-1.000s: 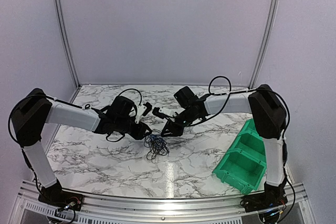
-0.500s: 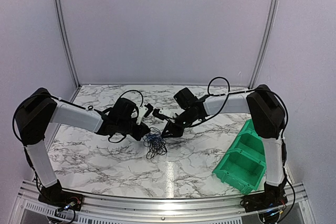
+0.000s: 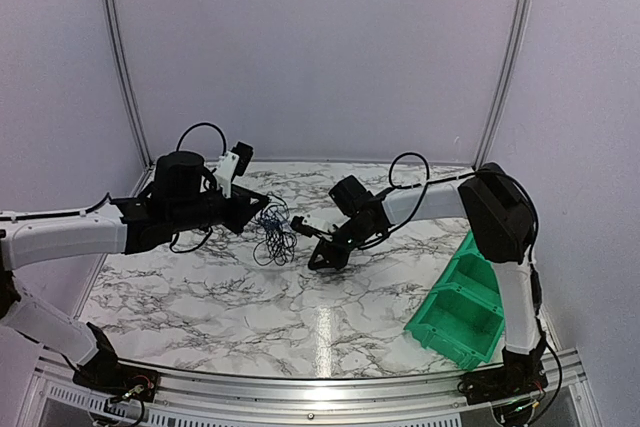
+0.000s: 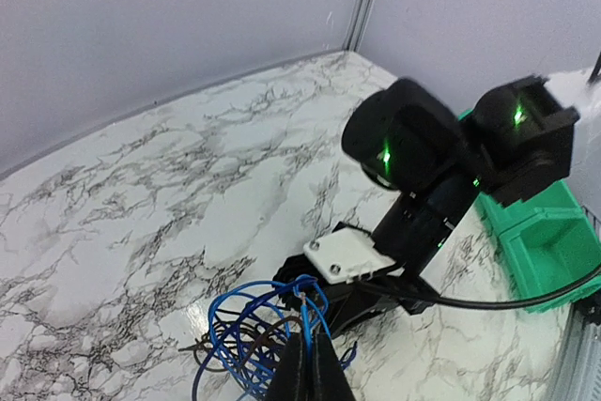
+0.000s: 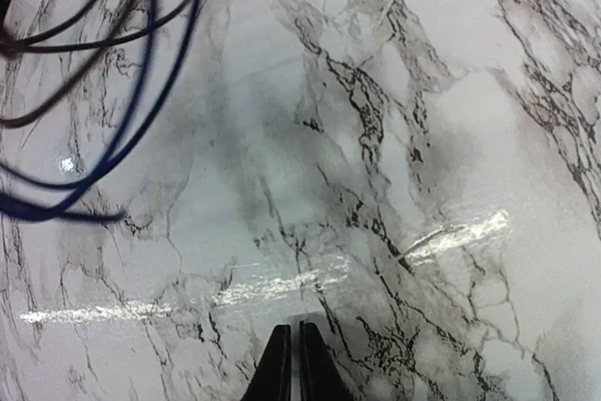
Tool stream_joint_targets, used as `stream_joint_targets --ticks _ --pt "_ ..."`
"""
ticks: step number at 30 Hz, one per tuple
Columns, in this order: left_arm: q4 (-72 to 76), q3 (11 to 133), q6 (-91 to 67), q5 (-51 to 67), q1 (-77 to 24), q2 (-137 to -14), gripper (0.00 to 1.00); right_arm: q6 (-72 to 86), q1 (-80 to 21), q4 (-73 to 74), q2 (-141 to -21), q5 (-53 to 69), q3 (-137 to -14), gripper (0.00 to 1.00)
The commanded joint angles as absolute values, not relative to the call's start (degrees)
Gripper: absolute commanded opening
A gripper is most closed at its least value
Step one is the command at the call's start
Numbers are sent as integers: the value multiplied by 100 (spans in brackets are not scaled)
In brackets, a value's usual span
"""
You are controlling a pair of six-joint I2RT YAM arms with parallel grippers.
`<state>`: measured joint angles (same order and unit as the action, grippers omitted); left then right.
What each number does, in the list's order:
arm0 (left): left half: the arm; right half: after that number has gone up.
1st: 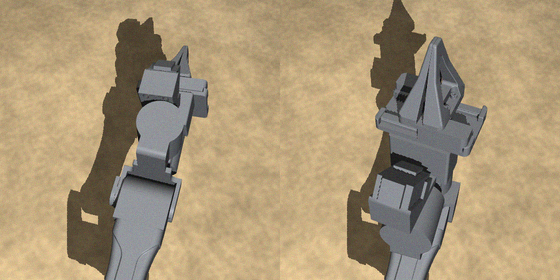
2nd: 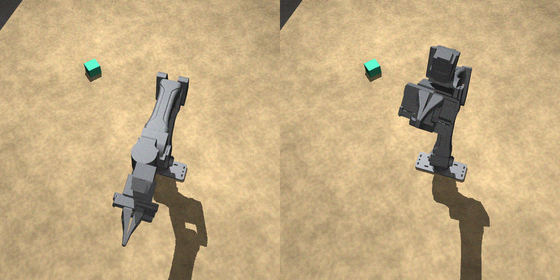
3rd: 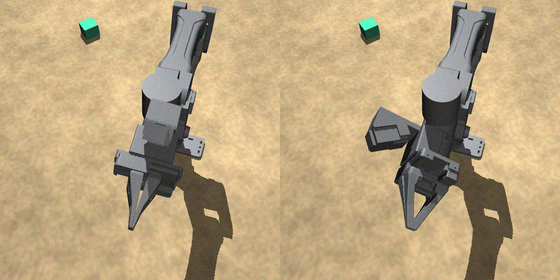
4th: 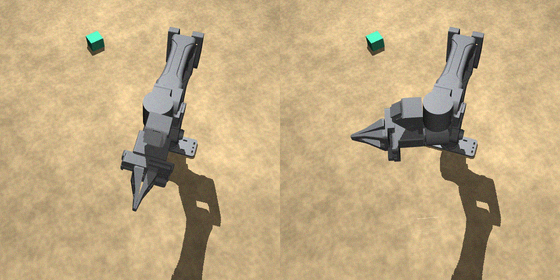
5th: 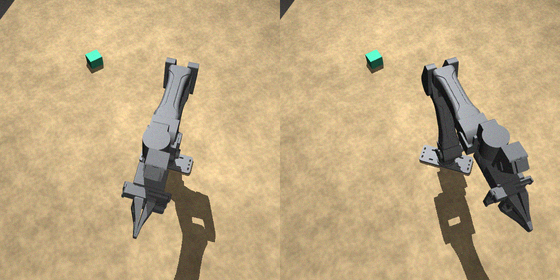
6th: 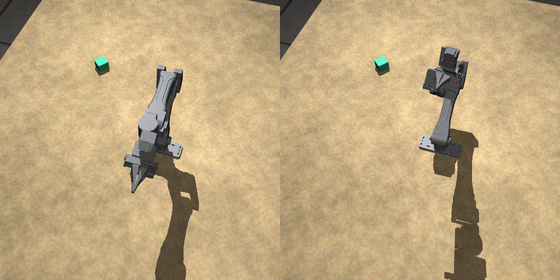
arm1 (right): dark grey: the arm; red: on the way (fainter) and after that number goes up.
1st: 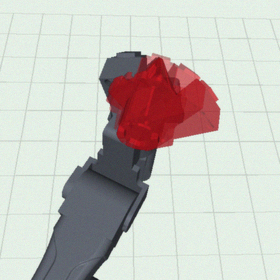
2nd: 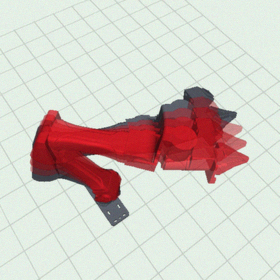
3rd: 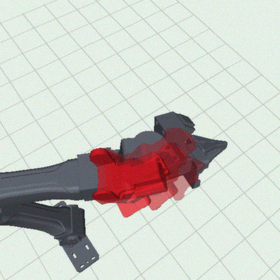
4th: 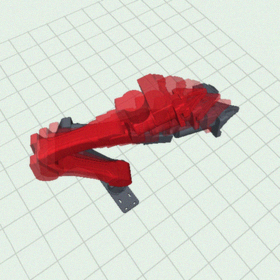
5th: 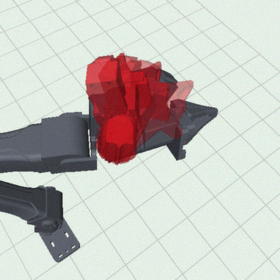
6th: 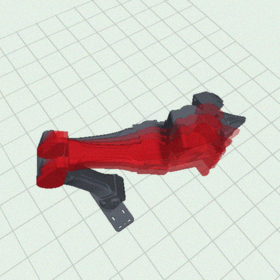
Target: Untangle the cables
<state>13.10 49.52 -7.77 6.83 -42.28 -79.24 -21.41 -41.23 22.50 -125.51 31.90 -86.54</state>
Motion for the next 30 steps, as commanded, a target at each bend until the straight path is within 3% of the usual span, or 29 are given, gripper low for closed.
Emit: stream_joint_targets --ticks 1,4,16,30 --pt "1459 4895 -1123 571 -4245 -7428 0 -2126 -4089 2256 -12604 3230 -8727 7" --pt "1459 4935 -1205 582 -4245 -7289 0 -2262 -4005 2360 -12365 3125 -8777 9" --pt "1371 4958 -1163 1402 -4319 -8014 0 -3212 -3611 2702 -10352 3506 -8975 40" --pt "1405 5117 -1016 1696 -4624 -8405 0 -3788 -4175 2994 -10998 4021 -9376 44"
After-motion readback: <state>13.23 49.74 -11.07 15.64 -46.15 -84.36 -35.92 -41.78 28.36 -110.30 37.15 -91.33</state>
